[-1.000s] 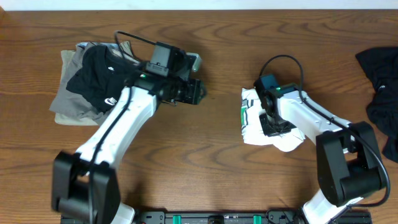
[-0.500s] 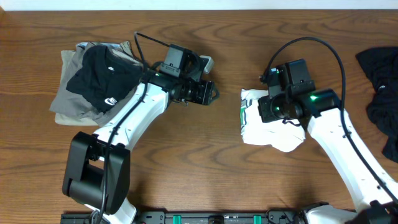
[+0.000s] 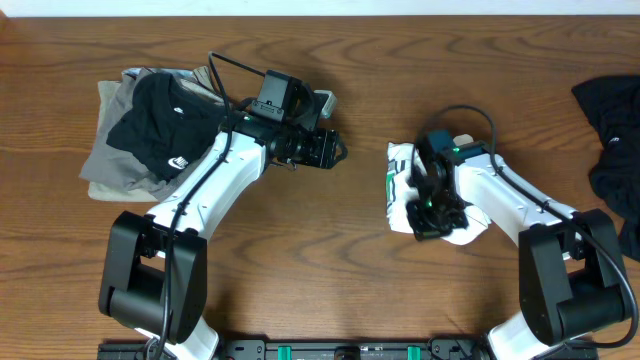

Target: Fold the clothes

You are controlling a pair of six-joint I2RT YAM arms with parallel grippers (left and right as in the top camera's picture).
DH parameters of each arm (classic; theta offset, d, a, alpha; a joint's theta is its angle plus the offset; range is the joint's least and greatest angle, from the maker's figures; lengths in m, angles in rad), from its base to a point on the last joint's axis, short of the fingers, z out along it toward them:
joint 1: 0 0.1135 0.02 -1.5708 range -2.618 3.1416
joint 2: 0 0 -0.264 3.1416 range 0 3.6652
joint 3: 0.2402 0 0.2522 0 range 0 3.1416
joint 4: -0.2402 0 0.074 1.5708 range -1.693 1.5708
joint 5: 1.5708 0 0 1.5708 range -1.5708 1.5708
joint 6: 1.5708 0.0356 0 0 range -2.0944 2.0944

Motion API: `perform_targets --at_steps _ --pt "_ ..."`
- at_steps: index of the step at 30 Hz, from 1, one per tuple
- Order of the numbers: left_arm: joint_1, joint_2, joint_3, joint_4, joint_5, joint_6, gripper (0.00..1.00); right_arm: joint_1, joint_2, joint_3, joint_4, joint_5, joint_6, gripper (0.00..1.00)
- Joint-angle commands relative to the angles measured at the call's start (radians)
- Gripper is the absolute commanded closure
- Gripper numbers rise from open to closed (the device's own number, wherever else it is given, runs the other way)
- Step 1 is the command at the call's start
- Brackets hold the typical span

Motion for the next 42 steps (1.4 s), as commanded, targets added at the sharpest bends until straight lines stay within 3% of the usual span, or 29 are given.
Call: perform_targets --at_steps 1,5,10,12,14,18,26,31,35,42 --pt "0.002 -0.002 0.011 -0.006 0.011 0.002 0.45 0.008 -0.017 -0.001 -0.056 0.199 0.026 0.95" --pt "0.002 -0.002 0.011 -0.006 0.011 0.002 0.45 0.005 -0.072 0.004 -0.047 0.171 -0.005 0.96" --pt "0.001 -0.002 0.011 -0.006 0.023 0.002 0.43 -0.027 -0.258 0.049 0.042 -0.055 -0.154 0.95" --pt "-0.001 -0.002 0.011 -0.006 0.044 0.002 0.4 -0.051 -0.328 0.061 0.085 -0.064 -0.109 0.93" --pt "-0.009 -0.002 0.011 -0.007 0.048 0.002 0.4 -0.083 -0.392 0.061 0.147 -0.064 -0.027 0.82" --pt "-0.038 -0.002 0.011 -0.01 0.048 0.002 0.32 -0.145 -0.435 0.061 0.252 -0.057 0.043 0.8" --pt "-0.094 -0.001 0.011 -0.025 0.048 -0.057 0.21 -0.161 -0.219 0.027 0.374 -0.106 0.075 0.85" --pt "-0.096 0.008 0.011 -0.02 0.044 -0.246 0.19 -0.163 -0.013 0.027 0.359 -0.11 0.161 0.95" --pt "-0.098 0.039 0.008 0.008 0.045 -0.376 0.19 -0.165 0.11 0.027 0.373 -0.09 0.266 0.97" --pt "-0.116 0.115 0.008 0.061 0.134 -0.459 0.19 -0.17 0.036 0.029 0.376 -0.303 0.095 0.94"
